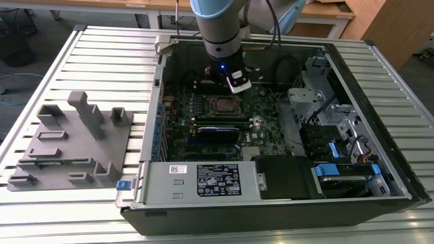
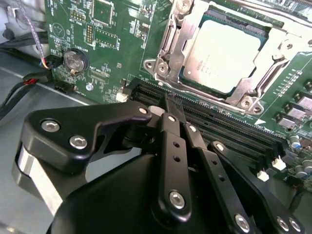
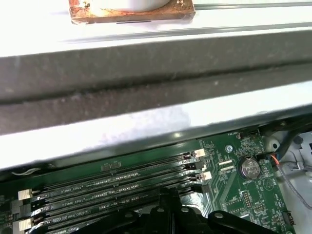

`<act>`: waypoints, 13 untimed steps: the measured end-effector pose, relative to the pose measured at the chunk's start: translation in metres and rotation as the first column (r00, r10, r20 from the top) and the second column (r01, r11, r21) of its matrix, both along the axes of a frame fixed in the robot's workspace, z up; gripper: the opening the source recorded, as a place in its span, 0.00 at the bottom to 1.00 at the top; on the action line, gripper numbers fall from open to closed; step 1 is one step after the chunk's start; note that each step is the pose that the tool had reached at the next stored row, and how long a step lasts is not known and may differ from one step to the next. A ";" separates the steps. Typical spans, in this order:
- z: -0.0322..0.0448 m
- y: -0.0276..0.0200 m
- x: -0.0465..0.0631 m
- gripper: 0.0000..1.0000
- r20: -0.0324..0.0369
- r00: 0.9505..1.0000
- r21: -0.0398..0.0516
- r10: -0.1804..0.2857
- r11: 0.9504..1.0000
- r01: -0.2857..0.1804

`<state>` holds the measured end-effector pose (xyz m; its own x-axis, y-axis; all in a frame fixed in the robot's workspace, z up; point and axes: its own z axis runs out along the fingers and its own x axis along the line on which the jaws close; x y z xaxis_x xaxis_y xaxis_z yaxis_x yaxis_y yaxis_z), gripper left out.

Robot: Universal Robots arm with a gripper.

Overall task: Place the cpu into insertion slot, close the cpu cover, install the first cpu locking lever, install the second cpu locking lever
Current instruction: 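Install the first cpu locking lever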

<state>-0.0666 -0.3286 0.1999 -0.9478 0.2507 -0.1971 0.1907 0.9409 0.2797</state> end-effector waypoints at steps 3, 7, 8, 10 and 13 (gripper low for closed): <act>0.0001 -0.0008 0.000 0.10 0.000 1.000 0.000 0.000 1.000 0.000; 0.0001 -0.0046 0.001 0.10 0.000 1.000 0.003 0.000 1.000 0.000; 0.0001 -0.0055 0.001 0.10 0.000 1.000 0.003 0.000 1.000 0.000; 0.0001 -0.0072 0.003 0.10 0.000 1.000 0.003 0.000 1.000 0.000; -0.0001 -0.0082 0.003 0.10 0.000 1.000 0.009 0.000 1.000 0.000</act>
<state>-0.0635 -0.3367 0.1998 -0.9478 0.2522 -0.1949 0.1906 0.9385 0.2878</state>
